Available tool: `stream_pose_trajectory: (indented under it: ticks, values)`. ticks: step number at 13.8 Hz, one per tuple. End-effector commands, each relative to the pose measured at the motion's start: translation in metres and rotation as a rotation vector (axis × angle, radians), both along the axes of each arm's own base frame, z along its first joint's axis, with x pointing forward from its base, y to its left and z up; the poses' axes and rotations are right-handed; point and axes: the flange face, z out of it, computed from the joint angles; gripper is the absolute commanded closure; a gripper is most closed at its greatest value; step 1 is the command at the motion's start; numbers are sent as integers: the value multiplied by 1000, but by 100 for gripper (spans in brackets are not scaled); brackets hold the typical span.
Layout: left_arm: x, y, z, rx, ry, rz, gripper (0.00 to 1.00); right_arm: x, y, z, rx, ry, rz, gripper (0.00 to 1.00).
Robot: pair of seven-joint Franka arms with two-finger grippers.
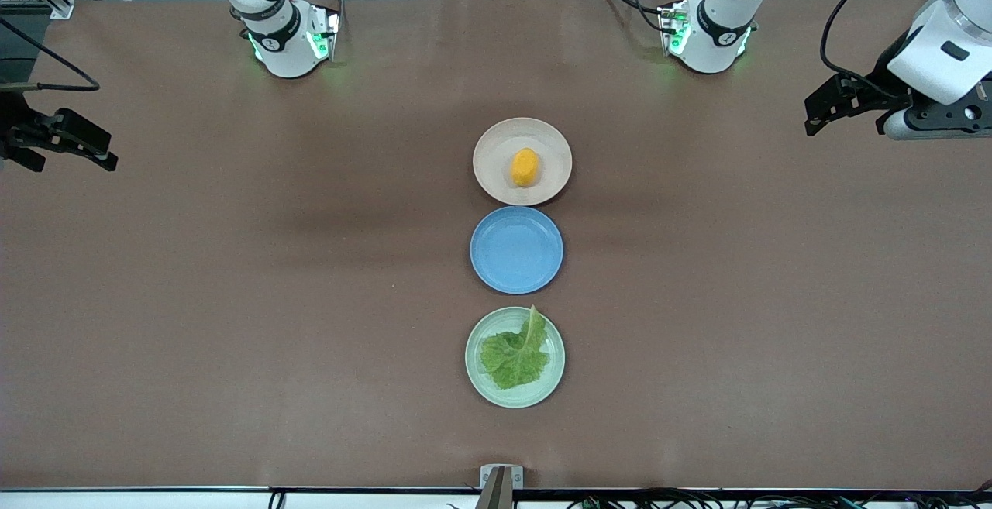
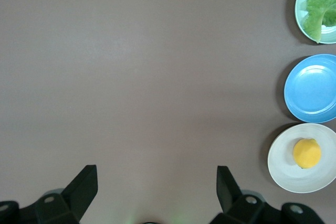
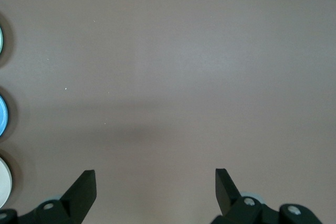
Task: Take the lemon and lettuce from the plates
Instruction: 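Reach the right gripper toward the lemon while the left gripper reaches the lettuce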
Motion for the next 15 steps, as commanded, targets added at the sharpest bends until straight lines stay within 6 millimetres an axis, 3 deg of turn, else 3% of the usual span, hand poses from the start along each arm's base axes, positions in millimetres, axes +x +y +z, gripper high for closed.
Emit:
stream_pose_trajectory:
  ticks: [1,3,5,7,8,10,12,13,15]
  values:
    - [3,0,9,19,-20,4,0,-5,-1,-1,-2,3,6,0]
    - [6,-3,9,17,-24,-3,0,-5,1,-1,-1,5,7,0]
    - [30,-13,-3,2,-7,-24,0,-7,10,-3,8,22,15,0]
    - [49,-62,-36,-19,30,-88,0,-15,48,-6,64,59,22,0]
    - [62,-82,-50,-31,4,-116,0,-19,74,-7,96,72,-26,0]
    - [80,-128,-85,-47,-37,-181,0,-33,146,-8,95,87,-91,0]
    - [101,-164,-134,-78,-66,-207,0,-59,239,-12,88,84,-151,0]
    - [109,-186,-158,-98,-89,-228,0,-71,280,-22,91,79,-167,0]
    - [124,-220,-208,-122,-135,-276,0,-86,338,-57,106,64,-200,0]
